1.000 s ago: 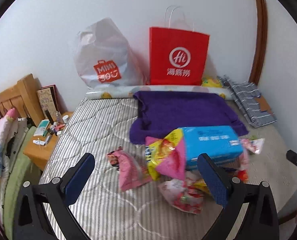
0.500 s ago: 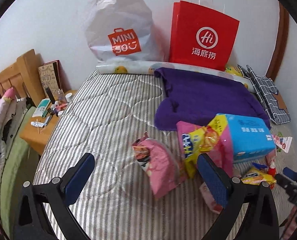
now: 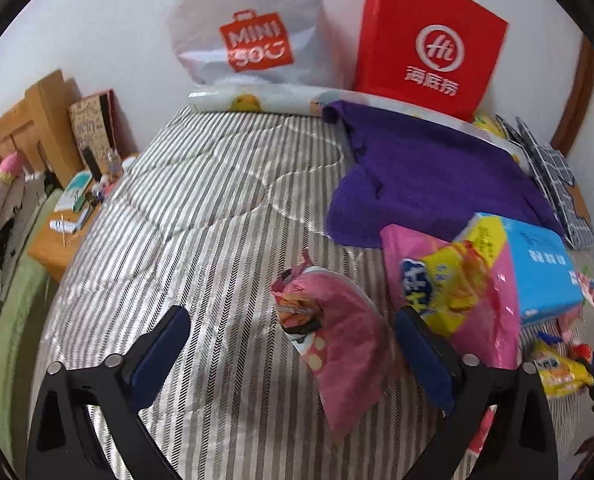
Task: Organize snacks
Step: 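Grasp the red snack packet with the right gripper while the left gripper grasps the pink packet, then carry both packets onto the purple towel and open both grippers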
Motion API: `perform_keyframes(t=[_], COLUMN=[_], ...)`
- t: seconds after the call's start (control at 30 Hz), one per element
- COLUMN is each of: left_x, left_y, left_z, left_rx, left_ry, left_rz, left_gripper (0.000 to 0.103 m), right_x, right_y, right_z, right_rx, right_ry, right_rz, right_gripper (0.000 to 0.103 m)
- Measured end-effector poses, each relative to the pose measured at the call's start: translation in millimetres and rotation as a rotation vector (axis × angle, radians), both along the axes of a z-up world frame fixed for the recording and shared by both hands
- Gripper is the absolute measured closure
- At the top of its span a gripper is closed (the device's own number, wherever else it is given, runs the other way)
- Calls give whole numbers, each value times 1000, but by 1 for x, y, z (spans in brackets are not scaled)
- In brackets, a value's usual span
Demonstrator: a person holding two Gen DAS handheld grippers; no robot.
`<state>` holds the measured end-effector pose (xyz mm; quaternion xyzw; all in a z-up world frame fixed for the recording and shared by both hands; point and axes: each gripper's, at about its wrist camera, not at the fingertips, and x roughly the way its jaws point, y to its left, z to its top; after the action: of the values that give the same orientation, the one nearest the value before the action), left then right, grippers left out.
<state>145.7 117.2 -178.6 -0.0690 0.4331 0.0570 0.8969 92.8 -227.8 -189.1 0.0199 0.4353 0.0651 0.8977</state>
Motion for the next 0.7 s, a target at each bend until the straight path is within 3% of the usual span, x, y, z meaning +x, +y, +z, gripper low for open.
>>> perform_keyframes(t=[0.07, 0.13, 0.2, 0.37, 0.7], left_x=[3, 4, 3, -5, -20], left_y=[4, 6, 6, 4, 9], left_z=[-5, -9, -11, -8, -1], left_rx=[-48, -91, -119, -108, -140], left_ry=[11, 19, 23, 2, -19], left_rz=[-2, -18, -34, -44, -45], left_gripper=[19, 42, 54, 56, 58], right_x=[-2, -4, -4, -9, -18], right_y=[0, -1, -2, -5, -19], right_z=[3, 3, 3, 3, 7], right_rx=[-15, -19, -14, -32, 36], right_ry=[-12, -24, -29, -35, -72], right_rz=[2, 8, 11, 1, -41], right_gripper=[64, 66, 67, 73, 76])
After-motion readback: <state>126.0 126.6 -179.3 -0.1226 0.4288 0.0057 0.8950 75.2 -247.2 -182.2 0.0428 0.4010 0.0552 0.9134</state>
